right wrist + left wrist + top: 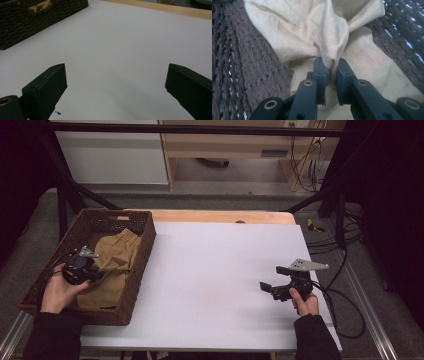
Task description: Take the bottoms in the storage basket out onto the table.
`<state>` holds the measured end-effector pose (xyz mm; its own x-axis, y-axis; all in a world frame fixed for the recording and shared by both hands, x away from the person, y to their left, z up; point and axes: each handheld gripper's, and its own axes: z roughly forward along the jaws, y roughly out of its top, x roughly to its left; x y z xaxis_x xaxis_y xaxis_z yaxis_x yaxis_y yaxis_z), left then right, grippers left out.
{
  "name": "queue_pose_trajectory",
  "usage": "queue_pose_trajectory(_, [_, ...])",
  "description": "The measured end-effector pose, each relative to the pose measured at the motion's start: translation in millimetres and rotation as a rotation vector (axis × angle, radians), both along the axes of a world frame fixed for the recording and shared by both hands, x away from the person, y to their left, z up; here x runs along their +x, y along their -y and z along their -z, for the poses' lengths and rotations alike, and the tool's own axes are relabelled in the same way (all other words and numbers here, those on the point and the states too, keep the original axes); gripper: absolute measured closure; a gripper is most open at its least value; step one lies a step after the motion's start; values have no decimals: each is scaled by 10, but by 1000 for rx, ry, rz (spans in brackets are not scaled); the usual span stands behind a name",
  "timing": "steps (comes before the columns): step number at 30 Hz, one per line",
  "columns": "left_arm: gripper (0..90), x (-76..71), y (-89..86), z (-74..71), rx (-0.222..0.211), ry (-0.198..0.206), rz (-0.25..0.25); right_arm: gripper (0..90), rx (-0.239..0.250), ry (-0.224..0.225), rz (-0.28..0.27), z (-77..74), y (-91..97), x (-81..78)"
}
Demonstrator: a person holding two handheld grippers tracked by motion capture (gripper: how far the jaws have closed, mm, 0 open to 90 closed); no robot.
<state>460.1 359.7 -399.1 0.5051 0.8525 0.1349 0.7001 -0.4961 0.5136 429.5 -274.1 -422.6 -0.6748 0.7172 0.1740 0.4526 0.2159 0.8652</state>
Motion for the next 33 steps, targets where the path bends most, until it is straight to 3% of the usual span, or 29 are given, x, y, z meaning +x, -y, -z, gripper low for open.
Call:
queue_pose_trajectory(2, [787, -4, 2, -1, -6, 0, 12, 46, 0, -1, 1, 2, -2, -1])
queue_pose_trajectory(5, [740, 25, 41, 52, 29, -7, 29, 46, -3, -2, -1, 3, -3, -1])
queue_pose_trajectory(7, [689, 49, 24, 89, 11, -7, 30, 46, -2, -3, -1, 4, -3, 1])
queue_pose_trajectory(11, [456, 56, -10, 64, -40, 49, 34, 45, 1, 0, -1, 2, -2, 1])
queue_pose_trajectory(13, [331, 44, -2, 12, -53, 99, 29, 46, -1, 1, 0, 1, 0, 2])
queue_pose_trajectory(15, [237, 40, 21, -33, -97, 101, 29, 46, 0, -2, -1, 0, -1, -1])
queue_pose_trajectory(18, [119, 28, 87, -76, -111, 100, 46, 45, 1, 1, 0, -2, 2, 0])
queue_pose_trajectory(21, [72, 20, 160, -103, -155, 83, 69, 45, 2, -1, 2, -4, 4, -3])
queue_pose_trajectory(28, [35, 55, 323, -122, -152, 81, 122, 46, 2, 0, 1, -1, 1, 0])
queue_pose_trajectory(33, [36, 159, 363, -87, -122, 88, 106, 45, 3, -1, 2, -4, 5, -2])
